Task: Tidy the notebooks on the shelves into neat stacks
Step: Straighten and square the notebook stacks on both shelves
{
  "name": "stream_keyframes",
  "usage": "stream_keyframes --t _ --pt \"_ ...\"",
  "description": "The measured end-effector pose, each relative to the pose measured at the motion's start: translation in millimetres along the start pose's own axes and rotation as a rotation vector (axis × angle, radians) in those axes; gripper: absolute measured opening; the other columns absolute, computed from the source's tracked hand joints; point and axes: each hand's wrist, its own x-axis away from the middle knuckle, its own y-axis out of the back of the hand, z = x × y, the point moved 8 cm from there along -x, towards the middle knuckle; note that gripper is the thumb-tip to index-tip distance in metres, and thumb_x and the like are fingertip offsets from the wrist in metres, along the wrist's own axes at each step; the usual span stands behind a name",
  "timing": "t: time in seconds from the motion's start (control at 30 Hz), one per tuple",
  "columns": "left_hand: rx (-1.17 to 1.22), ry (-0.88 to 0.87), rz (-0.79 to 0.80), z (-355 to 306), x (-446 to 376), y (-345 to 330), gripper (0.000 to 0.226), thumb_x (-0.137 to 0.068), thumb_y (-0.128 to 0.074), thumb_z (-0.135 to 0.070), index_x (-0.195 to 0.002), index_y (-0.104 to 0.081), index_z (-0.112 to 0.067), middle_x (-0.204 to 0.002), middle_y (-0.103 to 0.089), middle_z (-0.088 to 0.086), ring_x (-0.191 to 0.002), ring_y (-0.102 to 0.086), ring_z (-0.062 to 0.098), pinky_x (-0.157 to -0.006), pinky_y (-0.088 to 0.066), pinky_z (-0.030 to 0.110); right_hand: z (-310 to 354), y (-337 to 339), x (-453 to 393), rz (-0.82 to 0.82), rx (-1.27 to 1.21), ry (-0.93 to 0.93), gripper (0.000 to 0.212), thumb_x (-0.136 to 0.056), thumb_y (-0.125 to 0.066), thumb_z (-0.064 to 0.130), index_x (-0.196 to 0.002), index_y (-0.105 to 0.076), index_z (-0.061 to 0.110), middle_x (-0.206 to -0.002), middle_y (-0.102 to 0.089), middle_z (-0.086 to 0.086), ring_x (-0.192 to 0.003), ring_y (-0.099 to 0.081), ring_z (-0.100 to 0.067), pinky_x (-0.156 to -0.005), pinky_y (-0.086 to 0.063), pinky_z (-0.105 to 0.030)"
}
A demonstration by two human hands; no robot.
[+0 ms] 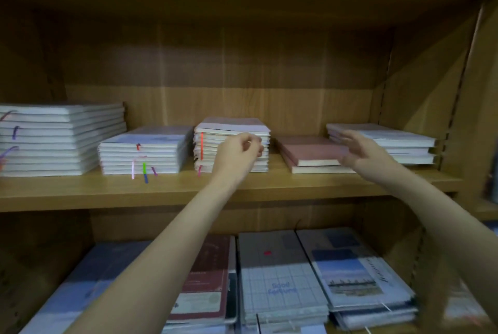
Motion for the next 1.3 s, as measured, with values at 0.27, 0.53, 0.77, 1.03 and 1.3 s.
stream_keyframes --t 0.27,0.53,0.77,1.03,1.3 --pt "-0.518 -0.067 0.348 -5 -11 -100 0.043 -0.09 -0.059 -0.024 -0.132 -0.052 -0.014 -0.127 -0.059 0.004 -0.12 -0.052 0.02 -0.099 -0.038 0.027 -42 18 6 -0.096 0.378 -0.034 0.038 -0.094 -0.05 0.012 -0.131 -0.049 0.005 -0.122 -0.059 -0.016 -0.113 -0.054 -0.027 -0.091 -0.039 -0.025" --pt "-0.53 -0.039 0.174 9 -23 -88 0.035 -0.091 -0.055 -0.012 -0.126 -0.058 -0.013 -0.125 -0.061 0.007 -0.118 -0.053 0.022 -0.1 -0.038 0.028 -46 4 -12 -0.194 0.277 0.015 0.045 -0.087 -0.063 0.015 -0.129 -0.05 0.008 -0.126 -0.042 -0.011 -0.112 -0.049 -0.028 -0.098 -0.035 -0.028" --pt "-0.505 -0.033 0.188 11 -19 -85 0.045 -0.083 -0.063 -0.008 -0.127 -0.057 -0.013 -0.124 -0.062 0.006 -0.113 -0.058 0.017 -0.098 -0.041 0.022 -49 9 -23 -0.183 0.289 -0.014 0.045 -0.082 -0.07 0.021 -0.124 -0.059 0.012 -0.113 -0.062 -0.011 -0.107 -0.056 -0.024 -0.078 -0.035 -0.02" --pt "-0.508 -0.013 0.196 14 -20 -82 0.049 -0.084 -0.067 -0.017 -0.131 -0.054 -0.013 -0.13 -0.057 0.004 -0.119 -0.053 0.018 -0.1 -0.038 0.024 -47 6 -30 -0.209 0.269 -0.001 0.044 -0.082 -0.07 0.018 -0.124 -0.06 0.011 -0.115 -0.064 -0.011 -0.108 -0.056 -0.024 -0.089 -0.038 -0.025" --pt "-0.559 -0.023 0.252 16 -27 -91 0.048 -0.089 -0.06 -0.014 -0.136 -0.047 -0.011 -0.136 -0.051 0.006 -0.126 -0.047 0.02 -0.102 -0.033 0.025 -49 -3 -34 -0.148 0.382 -0.002 0.048 -0.089 -0.061 0.019 -0.134 -0.048 0.007 -0.124 -0.057 -0.015 -0.118 -0.049 -0.029 -0.095 -0.036 -0.03"
